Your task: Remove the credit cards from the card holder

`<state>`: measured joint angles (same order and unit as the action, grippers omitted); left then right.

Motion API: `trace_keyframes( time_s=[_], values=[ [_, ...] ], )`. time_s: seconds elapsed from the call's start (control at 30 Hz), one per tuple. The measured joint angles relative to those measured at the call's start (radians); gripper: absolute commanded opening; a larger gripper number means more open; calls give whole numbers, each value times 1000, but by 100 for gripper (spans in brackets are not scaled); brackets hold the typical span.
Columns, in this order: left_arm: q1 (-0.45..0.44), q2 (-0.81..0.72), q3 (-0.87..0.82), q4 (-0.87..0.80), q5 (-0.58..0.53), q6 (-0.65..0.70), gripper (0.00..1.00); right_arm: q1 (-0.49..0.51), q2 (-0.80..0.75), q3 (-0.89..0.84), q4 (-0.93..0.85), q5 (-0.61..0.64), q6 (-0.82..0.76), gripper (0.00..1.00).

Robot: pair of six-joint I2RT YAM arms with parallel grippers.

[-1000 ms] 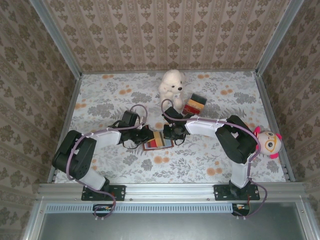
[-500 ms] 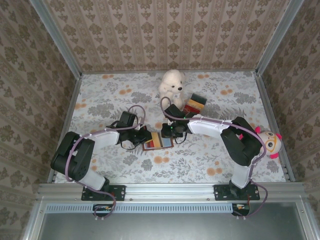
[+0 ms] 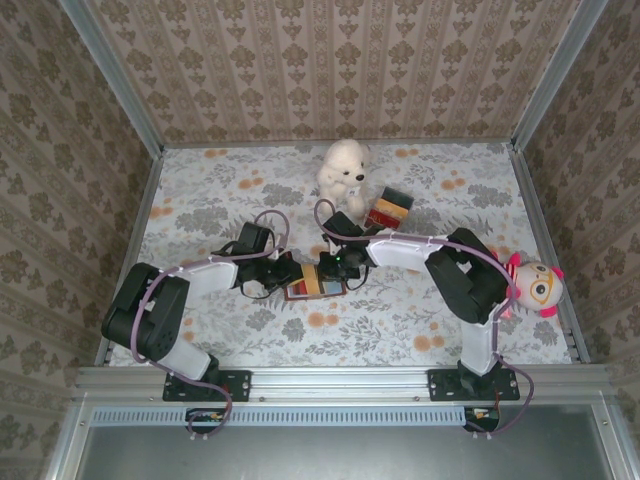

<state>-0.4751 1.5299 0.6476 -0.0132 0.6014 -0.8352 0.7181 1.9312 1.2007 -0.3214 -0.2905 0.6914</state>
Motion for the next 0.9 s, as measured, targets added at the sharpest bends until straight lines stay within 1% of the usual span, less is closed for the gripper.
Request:
trace_keyframes(
  time_s=[0.07,0.23,0.47,0.57,0.73,0.83,0.9],
  values=[
    [0,5,0,10,6,-13,18,0,6,3,0,-7,0,16],
    [0,39,0,37,32,-37,18,0,13,9,2,-24,0,16],
    [2,41,4,35,35,-38,6,0,13,8,2,-28,4,16],
    [6,19,20,-19,16,-20,5,0,13,8,5,-28,13,17],
    [5,-95,52,-191,-79,37,5,0,-16,-30,50,-33,27,20],
    [5,-188,62,-286,-135,60,5,-1,-63,-64,89,-46,42,25],
    [5,-246,63,-328,-158,68,6,-3,-103,-86,125,-74,50,32]
  ],
)
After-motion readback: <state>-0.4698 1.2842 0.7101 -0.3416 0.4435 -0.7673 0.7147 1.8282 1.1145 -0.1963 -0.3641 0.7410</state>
